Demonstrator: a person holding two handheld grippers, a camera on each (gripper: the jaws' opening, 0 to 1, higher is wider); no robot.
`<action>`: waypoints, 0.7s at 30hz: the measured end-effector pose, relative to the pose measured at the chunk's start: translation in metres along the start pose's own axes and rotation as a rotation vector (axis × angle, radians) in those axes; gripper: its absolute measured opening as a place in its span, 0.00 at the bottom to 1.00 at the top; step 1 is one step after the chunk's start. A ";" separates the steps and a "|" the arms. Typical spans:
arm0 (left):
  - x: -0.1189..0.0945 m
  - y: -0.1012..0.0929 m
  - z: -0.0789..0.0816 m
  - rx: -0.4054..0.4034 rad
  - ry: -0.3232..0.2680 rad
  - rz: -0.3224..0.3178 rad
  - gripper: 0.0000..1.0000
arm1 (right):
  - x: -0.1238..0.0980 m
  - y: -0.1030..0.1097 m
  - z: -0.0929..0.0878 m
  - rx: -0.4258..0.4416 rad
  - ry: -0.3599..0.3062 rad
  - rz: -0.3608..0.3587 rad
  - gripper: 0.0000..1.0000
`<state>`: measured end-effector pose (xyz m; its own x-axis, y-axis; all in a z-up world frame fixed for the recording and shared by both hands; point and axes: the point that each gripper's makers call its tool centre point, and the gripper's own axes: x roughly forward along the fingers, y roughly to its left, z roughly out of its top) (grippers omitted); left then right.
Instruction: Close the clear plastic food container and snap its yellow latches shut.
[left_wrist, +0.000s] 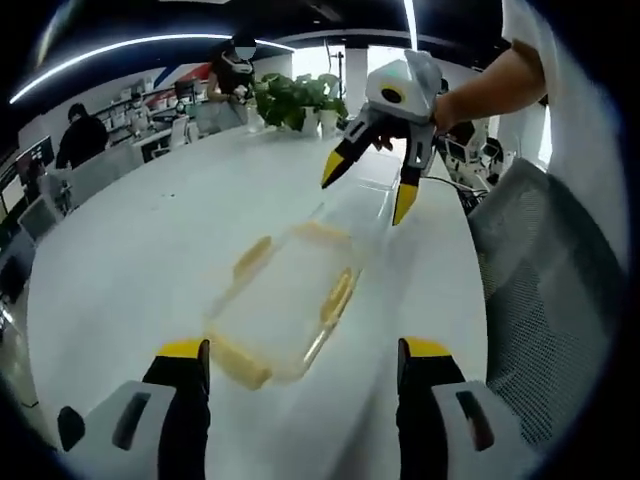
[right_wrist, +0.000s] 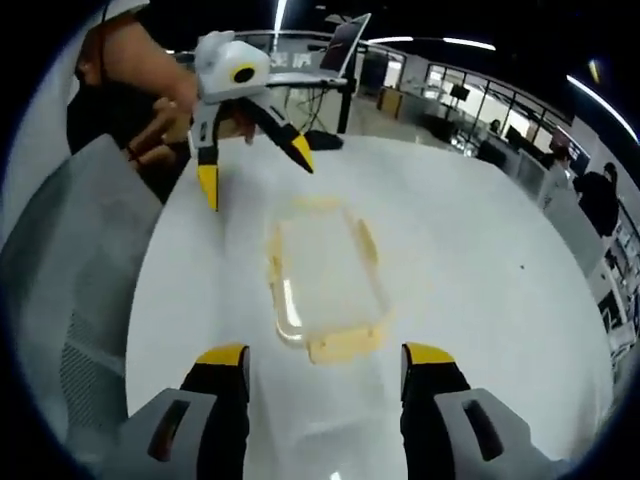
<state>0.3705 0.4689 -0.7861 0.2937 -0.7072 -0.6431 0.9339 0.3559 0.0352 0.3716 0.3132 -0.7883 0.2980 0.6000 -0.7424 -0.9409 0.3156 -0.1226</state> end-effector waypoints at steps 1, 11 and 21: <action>0.000 0.001 -0.001 0.009 0.006 -0.002 0.77 | 0.001 -0.001 -0.001 -0.015 0.009 0.000 0.60; 0.002 0.011 -0.005 0.080 0.045 -0.016 0.73 | 0.011 -0.004 -0.002 -0.067 0.048 0.028 0.59; 0.003 0.023 -0.011 0.140 0.086 -0.031 0.72 | 0.022 -0.007 -0.004 -0.105 0.087 0.055 0.58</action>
<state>0.3907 0.4820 -0.7961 0.2510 -0.6593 -0.7087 0.9634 0.2417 0.1164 0.3837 0.3213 -0.8062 0.2348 0.5467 -0.8037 -0.9684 0.2027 -0.1451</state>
